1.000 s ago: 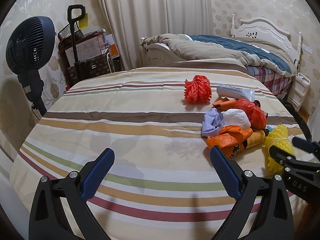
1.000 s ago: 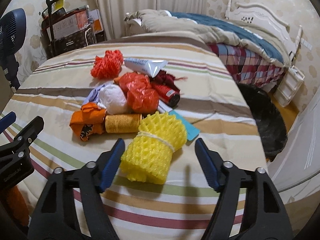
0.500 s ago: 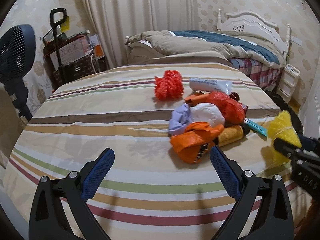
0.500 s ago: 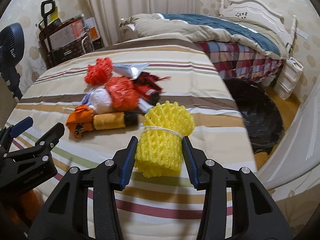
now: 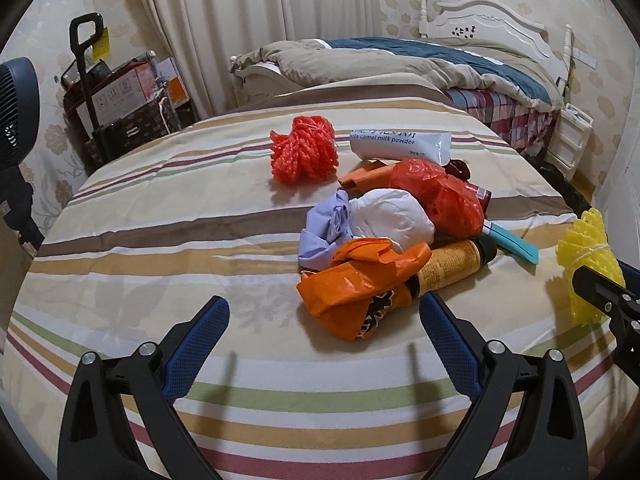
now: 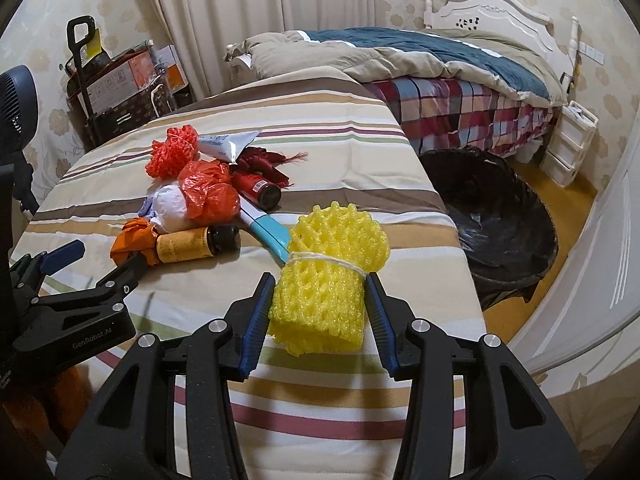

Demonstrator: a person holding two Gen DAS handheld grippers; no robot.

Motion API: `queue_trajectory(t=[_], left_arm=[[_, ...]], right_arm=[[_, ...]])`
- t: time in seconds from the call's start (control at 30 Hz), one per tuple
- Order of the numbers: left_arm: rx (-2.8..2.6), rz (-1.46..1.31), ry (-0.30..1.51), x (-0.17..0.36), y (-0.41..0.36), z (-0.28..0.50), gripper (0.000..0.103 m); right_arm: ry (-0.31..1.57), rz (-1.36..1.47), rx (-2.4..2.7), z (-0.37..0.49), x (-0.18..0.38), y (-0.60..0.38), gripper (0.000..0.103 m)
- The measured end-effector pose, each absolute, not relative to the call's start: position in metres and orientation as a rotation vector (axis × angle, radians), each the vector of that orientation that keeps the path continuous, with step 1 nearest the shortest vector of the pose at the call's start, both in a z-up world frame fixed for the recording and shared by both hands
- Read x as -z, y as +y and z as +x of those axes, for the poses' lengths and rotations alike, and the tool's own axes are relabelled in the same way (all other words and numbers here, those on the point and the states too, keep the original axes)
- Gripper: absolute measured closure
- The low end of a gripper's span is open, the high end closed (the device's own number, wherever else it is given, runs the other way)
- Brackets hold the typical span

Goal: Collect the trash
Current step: 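Grasp the yellow foam net with the right gripper while the left grasps the orange bag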

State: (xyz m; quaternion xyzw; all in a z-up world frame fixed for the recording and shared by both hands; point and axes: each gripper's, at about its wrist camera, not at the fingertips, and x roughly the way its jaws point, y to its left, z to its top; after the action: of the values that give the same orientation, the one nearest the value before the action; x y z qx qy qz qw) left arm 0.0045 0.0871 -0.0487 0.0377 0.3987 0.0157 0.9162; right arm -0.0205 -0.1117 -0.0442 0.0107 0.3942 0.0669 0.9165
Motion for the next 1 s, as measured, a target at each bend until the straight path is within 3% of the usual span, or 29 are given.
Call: queue_trajectory(t=[0.07, 0.17, 0.27, 0.9, 0.93, 1.0], left_arm=[[-0.015, 0.076, 0.831, 0.051, 0.087, 0.005, 0.034], [0.040, 0.050, 0.862, 0.056, 0.087, 0.007, 0.051], [0.048, 0.045, 0.856, 0.055, 0.088, 0.005, 0.057], [0.055, 0.035, 0.831, 0.049, 0.093, -0.012, 0.062], [0.047, 0.035, 0.827, 0.049, 0.093, -0.012, 0.060], [0.037, 0.041, 0.813, 0.046, 0.092, -0.011, 0.046]], right_arm=[[0.814, 0.027, -0.139, -0.020, 0.046, -0.113, 0.058], [0.818, 0.032, -0.141, -0.019, 0.048, -0.114, 0.058], [0.822, 0.036, -0.141, -0.019, 0.050, -0.115, 0.058], [0.816, 0.034, -0.142, -0.023, 0.048, -0.118, 0.058], [0.816, 0.033, -0.142, -0.023, 0.048, -0.118, 0.058], [0.816, 0.034, -0.142, -0.023, 0.048, -0.117, 0.058]])
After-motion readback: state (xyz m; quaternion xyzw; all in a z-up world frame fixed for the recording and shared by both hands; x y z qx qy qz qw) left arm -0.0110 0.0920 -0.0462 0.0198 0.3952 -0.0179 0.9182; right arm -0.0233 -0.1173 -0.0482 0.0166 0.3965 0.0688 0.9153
